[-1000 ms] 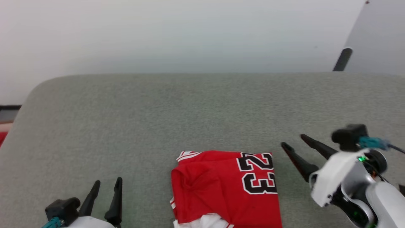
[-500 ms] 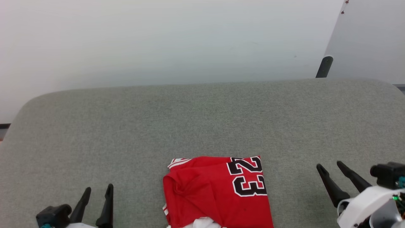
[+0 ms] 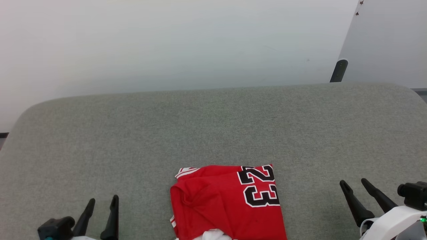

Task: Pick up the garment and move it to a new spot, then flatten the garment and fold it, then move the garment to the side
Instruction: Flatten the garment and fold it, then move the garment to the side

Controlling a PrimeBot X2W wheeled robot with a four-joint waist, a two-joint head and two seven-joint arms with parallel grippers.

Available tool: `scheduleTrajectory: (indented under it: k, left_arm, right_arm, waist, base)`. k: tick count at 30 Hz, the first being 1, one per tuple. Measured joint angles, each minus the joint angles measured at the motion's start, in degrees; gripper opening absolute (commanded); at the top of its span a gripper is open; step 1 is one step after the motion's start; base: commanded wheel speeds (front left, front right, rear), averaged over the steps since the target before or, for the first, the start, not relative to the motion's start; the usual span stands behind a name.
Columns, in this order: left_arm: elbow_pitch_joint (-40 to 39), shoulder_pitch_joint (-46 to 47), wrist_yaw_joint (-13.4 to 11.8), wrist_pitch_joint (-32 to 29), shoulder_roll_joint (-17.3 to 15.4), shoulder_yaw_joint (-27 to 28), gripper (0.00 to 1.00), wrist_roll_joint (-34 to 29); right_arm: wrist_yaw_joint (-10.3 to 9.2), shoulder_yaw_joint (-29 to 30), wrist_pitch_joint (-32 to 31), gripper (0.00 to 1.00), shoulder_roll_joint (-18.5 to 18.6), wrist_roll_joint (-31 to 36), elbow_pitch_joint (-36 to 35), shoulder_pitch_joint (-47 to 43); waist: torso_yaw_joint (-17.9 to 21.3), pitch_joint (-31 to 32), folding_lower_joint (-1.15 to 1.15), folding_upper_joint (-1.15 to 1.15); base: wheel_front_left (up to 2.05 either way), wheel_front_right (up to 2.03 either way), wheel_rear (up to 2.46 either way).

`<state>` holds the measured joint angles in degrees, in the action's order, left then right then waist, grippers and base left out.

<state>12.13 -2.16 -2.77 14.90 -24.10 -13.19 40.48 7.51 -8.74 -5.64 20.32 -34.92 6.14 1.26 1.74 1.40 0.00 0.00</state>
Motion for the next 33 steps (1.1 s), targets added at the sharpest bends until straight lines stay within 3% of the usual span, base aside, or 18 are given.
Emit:
scheduleTrajectory:
  k: [11,20,33]
  left_arm:
    - [0.5,0.8,-0.3,-0.2,-0.6,-1.2,1.00,-2.1]
    - [-0.1,1.8,-0.8,-0.6,-1.0,-2.0,1.00,-2.8]
    - [0.4,3.4,-0.3,-0.5,0.3,-3.0,1.00,-3.0]
  right_arm:
    - [0.00,-2.8,-4.4,1.00,-0.3,0.7,-0.9,0.6]
    - [0.00,-6.4,-9.1,1.00,-0.2,1.3,0.0,3.9]
    - [0.00,-6.7,-19.8,1.00,0.2,1.7,3.6,5.6]
  waist:
    - [-2.2,-0.4,0.00,0.00]
    - [-6.5,-1.5,0.00,0.00]
    - [-12.4,-4.7,0.00,0.00]
  base:
    - [0.00,0.00,0.00]
    - [0.00,0.00,0.00]
    - [0.00,0.00,0.00]
